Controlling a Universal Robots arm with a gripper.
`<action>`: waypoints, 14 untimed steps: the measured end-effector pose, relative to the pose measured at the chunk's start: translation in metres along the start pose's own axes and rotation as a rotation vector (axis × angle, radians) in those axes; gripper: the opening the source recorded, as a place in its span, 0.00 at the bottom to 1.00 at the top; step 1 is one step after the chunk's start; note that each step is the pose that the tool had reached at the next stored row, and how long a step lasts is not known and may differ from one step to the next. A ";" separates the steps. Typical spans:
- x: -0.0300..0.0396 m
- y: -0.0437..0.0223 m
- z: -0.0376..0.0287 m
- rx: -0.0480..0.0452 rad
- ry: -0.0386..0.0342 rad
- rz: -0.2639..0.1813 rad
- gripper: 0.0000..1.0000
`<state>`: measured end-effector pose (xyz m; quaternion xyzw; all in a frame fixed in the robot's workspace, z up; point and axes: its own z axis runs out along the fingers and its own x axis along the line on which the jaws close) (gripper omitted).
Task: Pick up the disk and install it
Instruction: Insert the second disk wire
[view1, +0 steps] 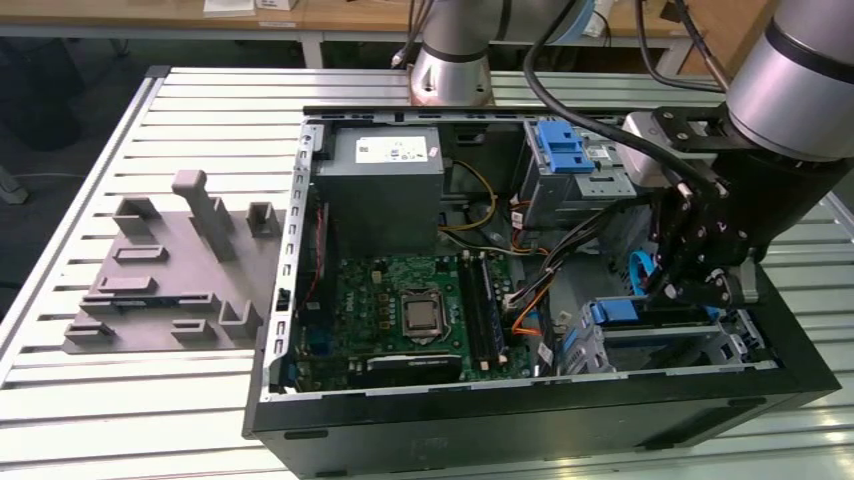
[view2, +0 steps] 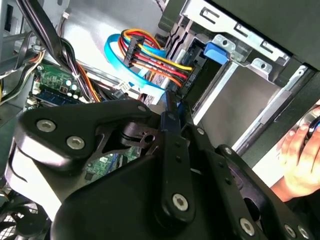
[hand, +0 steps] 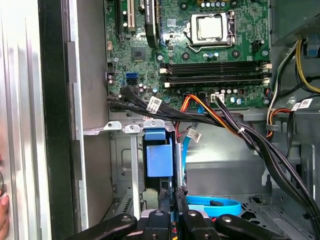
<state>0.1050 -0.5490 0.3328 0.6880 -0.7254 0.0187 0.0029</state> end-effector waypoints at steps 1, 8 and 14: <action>0.0000 0.0000 0.0001 0.0000 0.0000 0.000 0.16; 0.0003 -0.0001 0.0032 0.0000 -0.0001 0.000 0.16; 0.0006 -0.0001 0.0035 0.0000 -0.0004 0.000 0.16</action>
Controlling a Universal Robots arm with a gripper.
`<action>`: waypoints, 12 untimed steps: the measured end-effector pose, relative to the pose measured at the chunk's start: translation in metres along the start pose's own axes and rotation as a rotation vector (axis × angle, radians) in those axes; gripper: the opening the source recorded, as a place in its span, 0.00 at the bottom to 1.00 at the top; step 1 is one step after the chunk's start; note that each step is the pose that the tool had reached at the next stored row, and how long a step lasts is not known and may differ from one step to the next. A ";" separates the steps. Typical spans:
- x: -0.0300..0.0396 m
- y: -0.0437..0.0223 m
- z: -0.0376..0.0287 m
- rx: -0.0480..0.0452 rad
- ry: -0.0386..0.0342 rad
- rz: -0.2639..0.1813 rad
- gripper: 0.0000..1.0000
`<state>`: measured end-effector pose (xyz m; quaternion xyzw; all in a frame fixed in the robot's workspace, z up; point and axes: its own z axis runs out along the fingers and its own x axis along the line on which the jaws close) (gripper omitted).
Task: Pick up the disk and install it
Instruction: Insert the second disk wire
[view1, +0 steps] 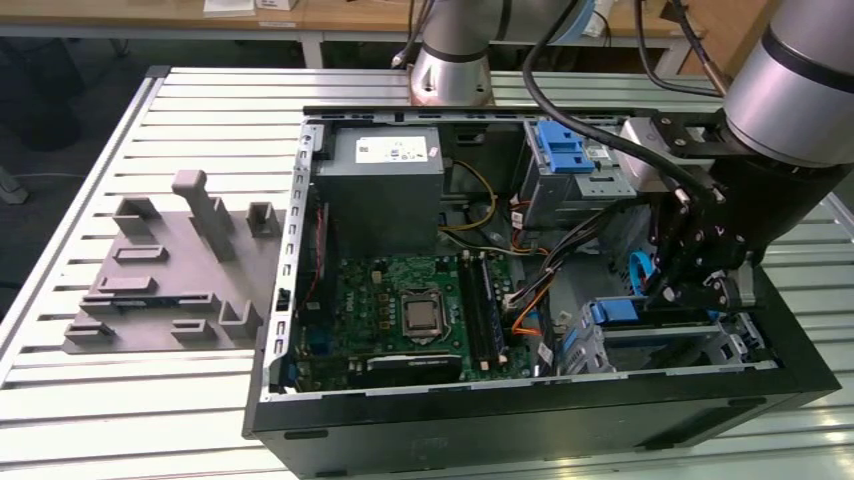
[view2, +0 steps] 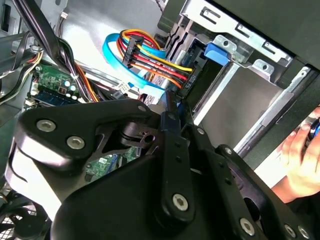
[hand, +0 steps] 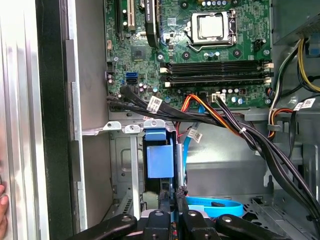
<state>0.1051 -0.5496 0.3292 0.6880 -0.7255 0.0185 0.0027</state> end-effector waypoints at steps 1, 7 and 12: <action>0.0001 0.0000 0.0000 0.0000 0.0000 0.000 0.16; 0.0001 0.0000 -0.0014 0.0000 -0.0008 0.000 0.24; 0.0001 -0.0001 -0.0024 -0.0001 -0.0009 0.000 0.24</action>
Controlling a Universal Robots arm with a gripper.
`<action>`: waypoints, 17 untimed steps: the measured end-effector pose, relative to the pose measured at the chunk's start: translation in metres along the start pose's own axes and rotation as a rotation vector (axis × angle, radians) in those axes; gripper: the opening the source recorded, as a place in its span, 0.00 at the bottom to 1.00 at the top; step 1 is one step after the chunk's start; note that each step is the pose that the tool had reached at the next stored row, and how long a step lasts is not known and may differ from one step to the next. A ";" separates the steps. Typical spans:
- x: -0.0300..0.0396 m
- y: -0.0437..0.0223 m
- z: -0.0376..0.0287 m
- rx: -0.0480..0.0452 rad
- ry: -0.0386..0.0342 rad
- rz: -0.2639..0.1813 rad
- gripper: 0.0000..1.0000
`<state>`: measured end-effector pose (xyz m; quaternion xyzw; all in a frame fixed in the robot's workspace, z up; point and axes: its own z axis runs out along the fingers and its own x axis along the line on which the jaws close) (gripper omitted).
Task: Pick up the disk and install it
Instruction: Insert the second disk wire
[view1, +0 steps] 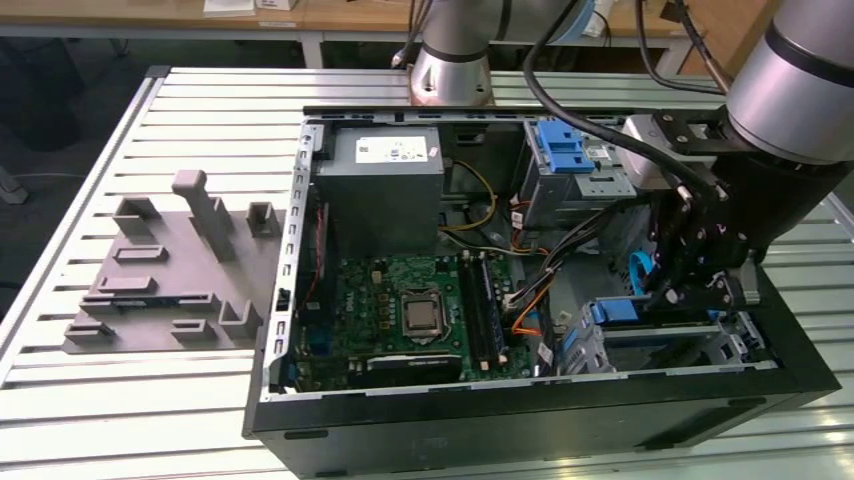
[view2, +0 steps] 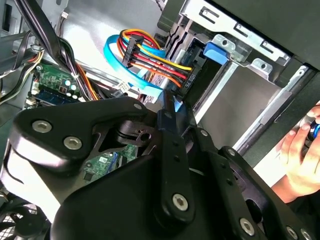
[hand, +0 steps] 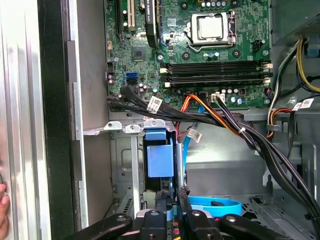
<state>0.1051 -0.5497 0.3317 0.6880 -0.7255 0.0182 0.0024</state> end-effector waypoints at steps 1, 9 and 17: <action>0.0000 0.0000 -0.0001 0.0000 0.0000 0.000 0.25; 0.0001 -0.0001 -0.0043 0.0000 0.0002 0.000 0.31; 0.0004 -0.0003 -0.0154 -0.0003 0.0002 0.000 0.31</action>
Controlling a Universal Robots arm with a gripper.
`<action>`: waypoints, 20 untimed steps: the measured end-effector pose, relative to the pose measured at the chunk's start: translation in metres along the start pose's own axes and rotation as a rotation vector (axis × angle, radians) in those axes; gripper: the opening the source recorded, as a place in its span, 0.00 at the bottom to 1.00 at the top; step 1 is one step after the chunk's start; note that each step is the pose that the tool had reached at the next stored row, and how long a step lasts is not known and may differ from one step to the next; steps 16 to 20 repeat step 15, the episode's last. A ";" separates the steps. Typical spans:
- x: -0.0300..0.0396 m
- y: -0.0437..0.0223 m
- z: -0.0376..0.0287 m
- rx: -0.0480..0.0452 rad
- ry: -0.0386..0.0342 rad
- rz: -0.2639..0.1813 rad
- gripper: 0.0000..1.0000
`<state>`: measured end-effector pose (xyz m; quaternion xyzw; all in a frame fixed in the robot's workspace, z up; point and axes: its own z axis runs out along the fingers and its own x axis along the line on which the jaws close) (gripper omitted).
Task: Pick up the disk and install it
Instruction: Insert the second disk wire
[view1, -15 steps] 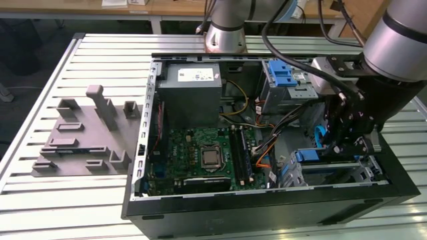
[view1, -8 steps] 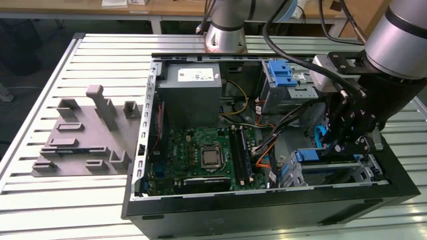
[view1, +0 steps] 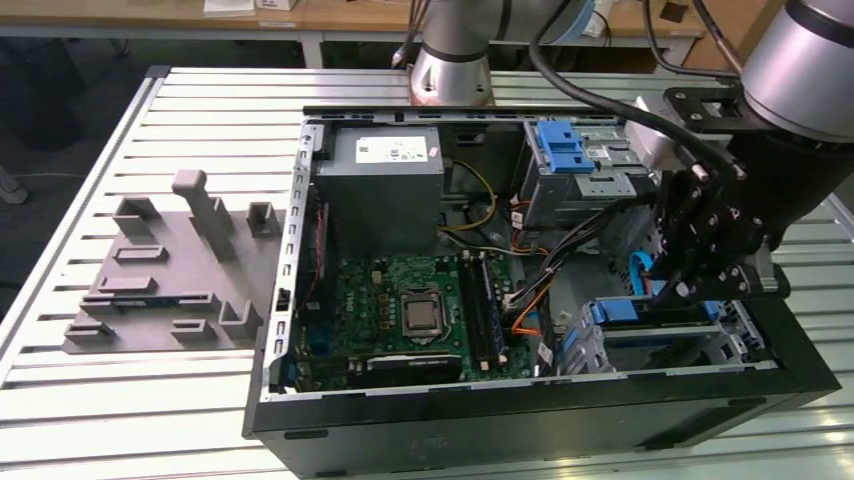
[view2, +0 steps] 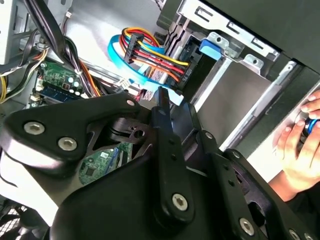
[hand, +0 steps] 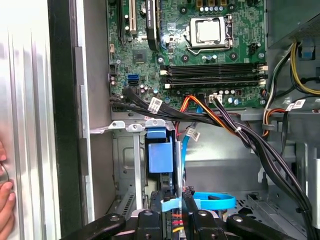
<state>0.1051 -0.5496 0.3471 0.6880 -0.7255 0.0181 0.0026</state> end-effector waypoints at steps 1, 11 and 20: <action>0.0000 -0.0001 -0.0018 -0.0002 0.0001 0.000 0.31; 0.0001 -0.0001 -0.0037 -0.0005 0.0000 0.000 0.11; 0.0001 -0.0001 -0.0039 -0.0006 0.0000 0.000 0.11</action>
